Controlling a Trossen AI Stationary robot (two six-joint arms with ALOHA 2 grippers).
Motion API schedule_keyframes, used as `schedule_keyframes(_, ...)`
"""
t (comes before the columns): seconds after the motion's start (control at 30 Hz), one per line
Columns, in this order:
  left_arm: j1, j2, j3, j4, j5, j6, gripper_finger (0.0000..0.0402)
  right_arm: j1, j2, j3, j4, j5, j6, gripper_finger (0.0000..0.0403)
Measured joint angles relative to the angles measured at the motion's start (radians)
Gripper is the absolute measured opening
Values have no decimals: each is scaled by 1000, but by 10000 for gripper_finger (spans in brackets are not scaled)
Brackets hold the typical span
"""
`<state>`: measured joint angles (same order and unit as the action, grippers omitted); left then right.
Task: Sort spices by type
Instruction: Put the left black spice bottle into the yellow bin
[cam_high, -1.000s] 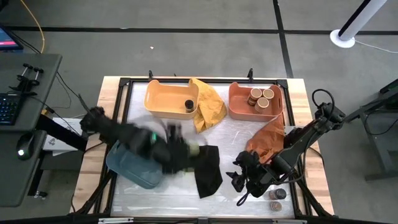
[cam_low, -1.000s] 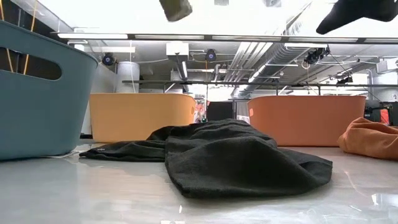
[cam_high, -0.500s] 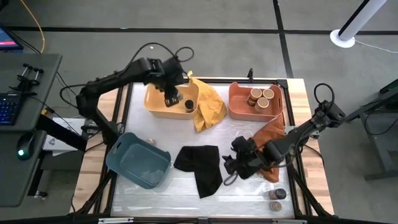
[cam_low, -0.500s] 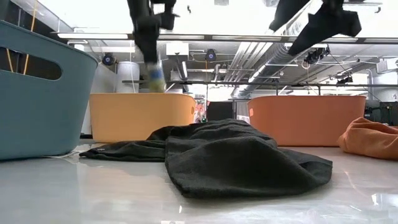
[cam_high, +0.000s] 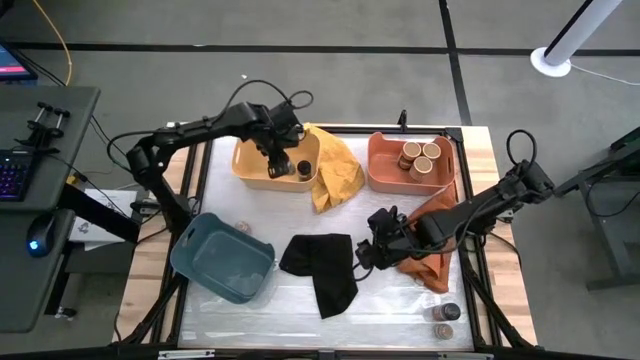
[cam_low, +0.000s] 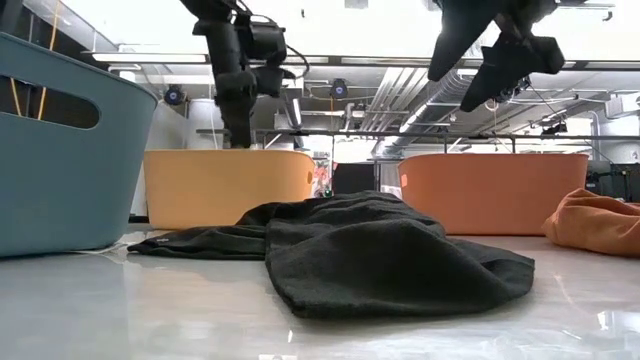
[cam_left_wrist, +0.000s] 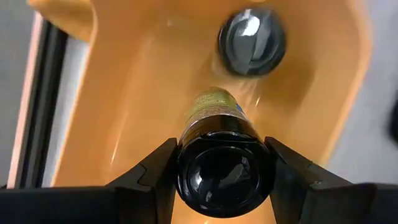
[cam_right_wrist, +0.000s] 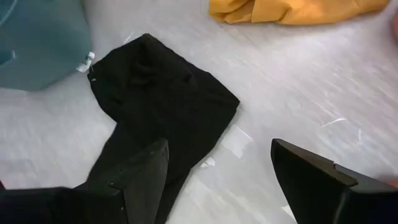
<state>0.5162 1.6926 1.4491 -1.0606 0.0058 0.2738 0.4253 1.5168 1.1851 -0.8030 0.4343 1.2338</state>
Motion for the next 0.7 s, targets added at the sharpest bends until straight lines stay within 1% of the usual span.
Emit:
schedule_keyframes(0.17,-45,34,-16,20,-41,0,161,-2,-47,0,-1,15,-39,279)
schedule_keyframes(0.47,-102,93,-16,58,-61,80,162,-1,-192,0,-52,108,-57,279)
schedule_keyframes(0.7,-121,113,-16,66,-125,97,189,0,-224,0,-54,123,-83,279)
